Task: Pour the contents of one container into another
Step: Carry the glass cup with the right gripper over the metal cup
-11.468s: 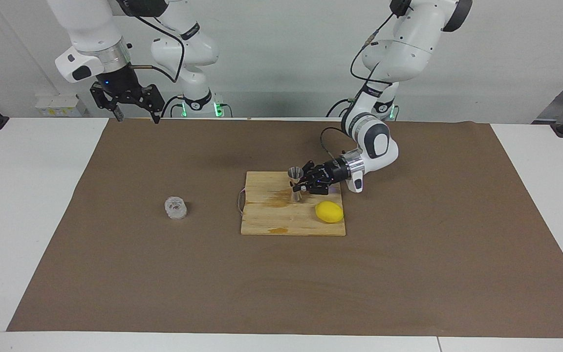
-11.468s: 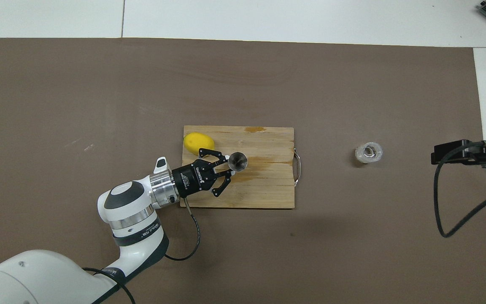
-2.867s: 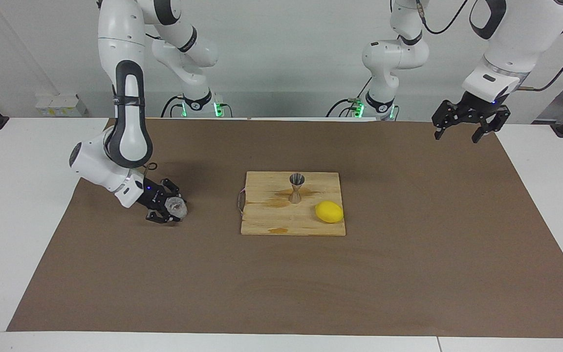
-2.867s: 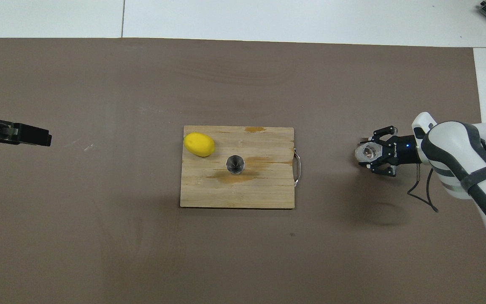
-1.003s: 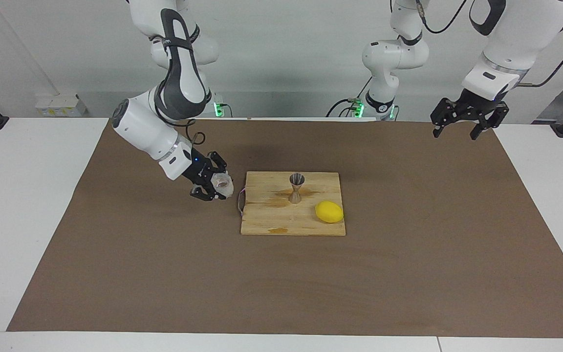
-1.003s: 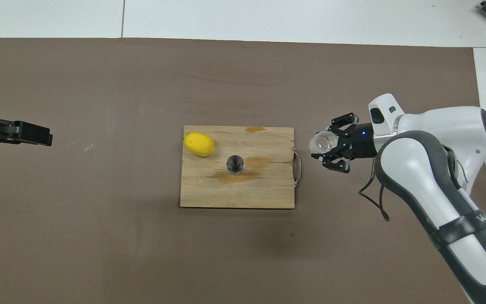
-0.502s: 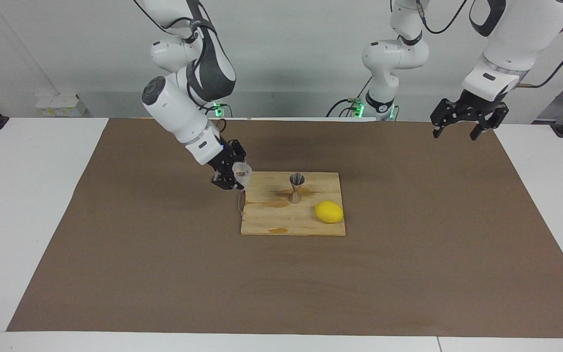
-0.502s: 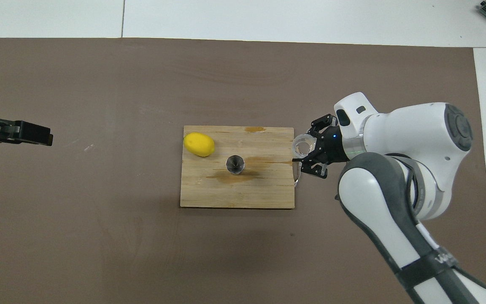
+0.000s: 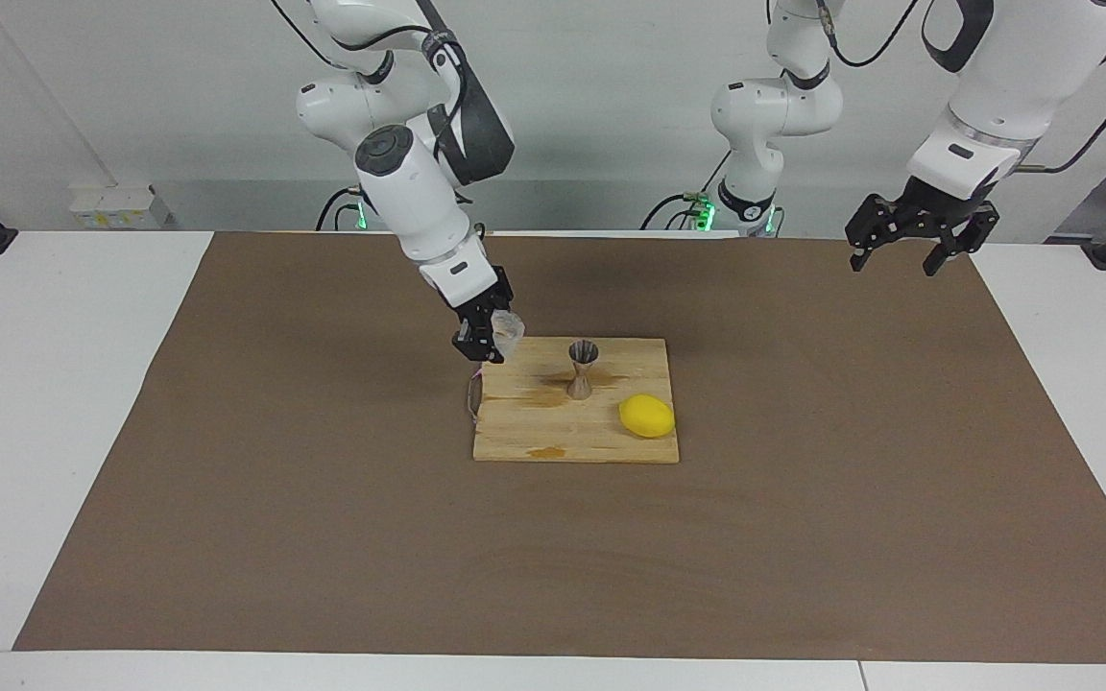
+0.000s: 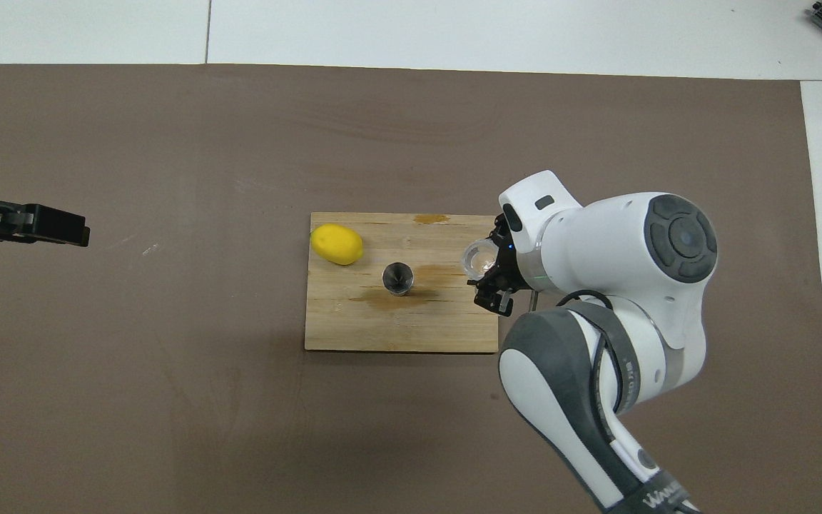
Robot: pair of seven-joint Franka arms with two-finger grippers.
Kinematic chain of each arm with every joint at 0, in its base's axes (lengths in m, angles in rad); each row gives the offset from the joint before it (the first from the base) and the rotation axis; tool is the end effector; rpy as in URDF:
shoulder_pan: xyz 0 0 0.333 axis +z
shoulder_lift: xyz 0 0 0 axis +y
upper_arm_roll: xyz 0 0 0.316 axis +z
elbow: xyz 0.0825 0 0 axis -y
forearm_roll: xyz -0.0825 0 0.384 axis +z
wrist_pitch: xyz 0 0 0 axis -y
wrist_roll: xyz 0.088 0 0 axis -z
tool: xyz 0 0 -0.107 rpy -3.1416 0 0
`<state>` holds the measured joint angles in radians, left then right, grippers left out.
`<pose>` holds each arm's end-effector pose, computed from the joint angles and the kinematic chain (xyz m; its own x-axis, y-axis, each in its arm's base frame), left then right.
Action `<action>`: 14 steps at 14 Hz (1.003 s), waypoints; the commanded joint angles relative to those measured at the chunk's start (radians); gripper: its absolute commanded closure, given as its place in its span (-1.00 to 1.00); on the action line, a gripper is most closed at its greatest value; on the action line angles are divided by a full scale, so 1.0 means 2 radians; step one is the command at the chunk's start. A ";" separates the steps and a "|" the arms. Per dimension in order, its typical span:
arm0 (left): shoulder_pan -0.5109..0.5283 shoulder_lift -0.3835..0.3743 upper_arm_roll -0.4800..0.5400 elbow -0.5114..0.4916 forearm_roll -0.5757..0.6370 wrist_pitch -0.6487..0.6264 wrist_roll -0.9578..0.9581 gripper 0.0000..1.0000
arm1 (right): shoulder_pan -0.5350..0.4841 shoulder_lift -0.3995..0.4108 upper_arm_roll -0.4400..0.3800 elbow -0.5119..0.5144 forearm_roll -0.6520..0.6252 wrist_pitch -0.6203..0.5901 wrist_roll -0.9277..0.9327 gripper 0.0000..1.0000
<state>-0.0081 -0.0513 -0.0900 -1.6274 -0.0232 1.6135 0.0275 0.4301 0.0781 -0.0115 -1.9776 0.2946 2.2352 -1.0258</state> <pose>0.5397 -0.0568 0.6295 0.9915 -0.1243 0.0377 -0.1250 -0.9920 0.0176 0.5367 0.2485 0.4472 0.2709 0.9149 0.2994 0.9589 -0.2839 0.0000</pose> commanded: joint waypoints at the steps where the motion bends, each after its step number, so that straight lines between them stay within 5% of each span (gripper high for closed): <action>1: -0.004 0.008 0.002 0.013 0.009 -0.004 -0.011 -1.00 | 0.016 0.021 0.000 0.028 -0.029 0.003 0.036 -0.20; 14: -0.006 0.009 0.002 0.013 0.009 -0.003 -0.015 -1.00 | 0.069 0.062 0.000 0.070 -0.133 -0.016 0.096 -0.20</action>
<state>-0.0082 -0.0495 -0.0900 -1.6273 -0.0232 1.6141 0.0174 0.5553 0.1822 -0.0106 -1.8718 0.0683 2.2273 -0.8681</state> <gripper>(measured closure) 0.000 0.401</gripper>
